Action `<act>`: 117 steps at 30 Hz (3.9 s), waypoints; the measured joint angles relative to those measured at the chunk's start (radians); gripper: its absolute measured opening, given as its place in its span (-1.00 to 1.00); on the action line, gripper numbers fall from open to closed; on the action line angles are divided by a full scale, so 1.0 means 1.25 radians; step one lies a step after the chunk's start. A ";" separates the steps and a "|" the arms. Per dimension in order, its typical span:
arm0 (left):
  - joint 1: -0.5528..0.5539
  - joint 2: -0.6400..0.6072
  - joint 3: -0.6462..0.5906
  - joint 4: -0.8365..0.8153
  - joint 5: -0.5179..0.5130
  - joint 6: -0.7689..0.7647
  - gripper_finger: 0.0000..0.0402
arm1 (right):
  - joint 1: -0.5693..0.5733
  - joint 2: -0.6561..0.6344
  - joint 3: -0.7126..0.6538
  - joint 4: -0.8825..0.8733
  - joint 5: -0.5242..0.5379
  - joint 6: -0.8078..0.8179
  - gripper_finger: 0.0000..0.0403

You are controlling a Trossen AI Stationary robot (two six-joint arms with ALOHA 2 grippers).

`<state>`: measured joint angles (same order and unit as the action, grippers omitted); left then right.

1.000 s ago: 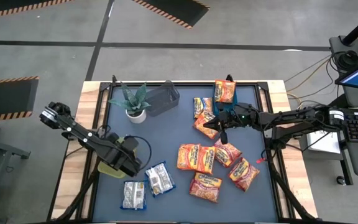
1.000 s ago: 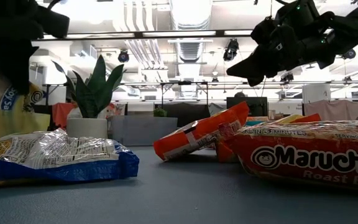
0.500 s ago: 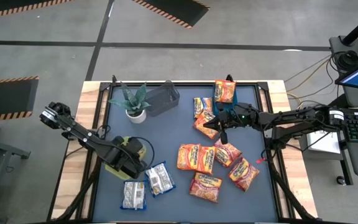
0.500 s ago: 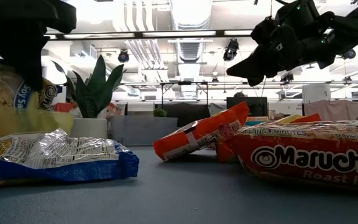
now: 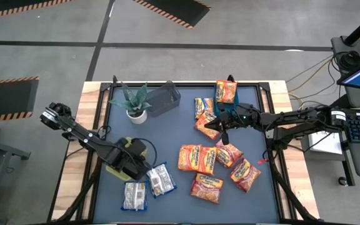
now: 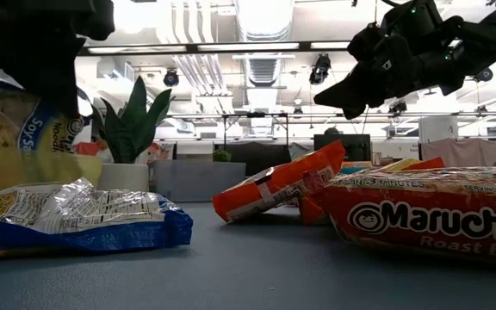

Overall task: Sort Maruchan noodles
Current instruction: Put the blue noodle pack into the yellow bin, then put the orange noodle pack into the blue bin

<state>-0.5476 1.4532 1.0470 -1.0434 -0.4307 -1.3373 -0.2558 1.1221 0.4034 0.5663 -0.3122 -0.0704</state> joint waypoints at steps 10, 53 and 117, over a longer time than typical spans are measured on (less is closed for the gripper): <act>0.001 0.000 0.000 0.066 -0.004 0.040 -0.26 | 0.000 0.000 0.000 0.000 0.000 0.000 -0.94; 0.009 0.001 0.009 -0.197 0.060 -0.122 -0.26 | 0.000 0.000 0.000 -0.006 -0.001 -0.010 -0.94; 0.052 0.048 0.013 0.263 -0.255 0.373 -0.26 | 0.051 0.000 0.228 -0.324 -0.002 0.085 -0.94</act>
<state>-0.4823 1.5135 1.0634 -0.7145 -0.7499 -0.8707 -0.1916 1.1217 0.6878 0.1609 -0.3149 0.0362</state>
